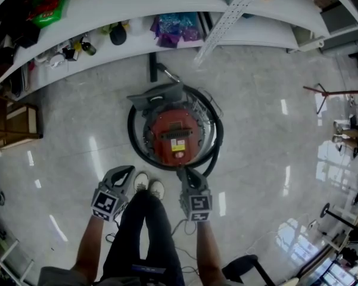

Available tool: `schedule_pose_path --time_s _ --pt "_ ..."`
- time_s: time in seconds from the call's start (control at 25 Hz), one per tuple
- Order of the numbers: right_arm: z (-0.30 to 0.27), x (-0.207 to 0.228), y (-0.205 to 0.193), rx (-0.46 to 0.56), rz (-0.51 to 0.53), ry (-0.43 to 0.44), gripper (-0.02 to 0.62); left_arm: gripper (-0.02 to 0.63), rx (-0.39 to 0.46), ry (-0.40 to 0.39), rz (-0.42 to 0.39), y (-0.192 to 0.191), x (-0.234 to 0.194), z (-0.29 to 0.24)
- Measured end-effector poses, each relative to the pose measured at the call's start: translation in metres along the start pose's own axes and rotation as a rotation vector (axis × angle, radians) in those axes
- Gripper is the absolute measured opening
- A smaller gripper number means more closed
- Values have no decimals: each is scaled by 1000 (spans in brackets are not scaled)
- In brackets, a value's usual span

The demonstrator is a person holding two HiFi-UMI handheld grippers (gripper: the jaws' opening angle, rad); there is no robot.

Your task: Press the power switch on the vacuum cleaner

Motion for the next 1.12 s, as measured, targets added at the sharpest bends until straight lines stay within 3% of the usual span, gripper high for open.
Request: schedule_pose_path --time_s 0.28,1.12 --pt "-27 8 -10 -33 19 4 9 8 -3 -4 25 -9 0 -10" --pt "-83 26 -47 -142 6 -14 9 8 13 -48 -37 -17 0 -8"
Point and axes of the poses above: the fingertips, and each gripper's own axes: z backward along the fingers, x to its right, y out of its top, the point moved 9 cm from there along z, backward along the fingers, and after that the axes turned 12 degrees about -z, right-handed, at the moved point
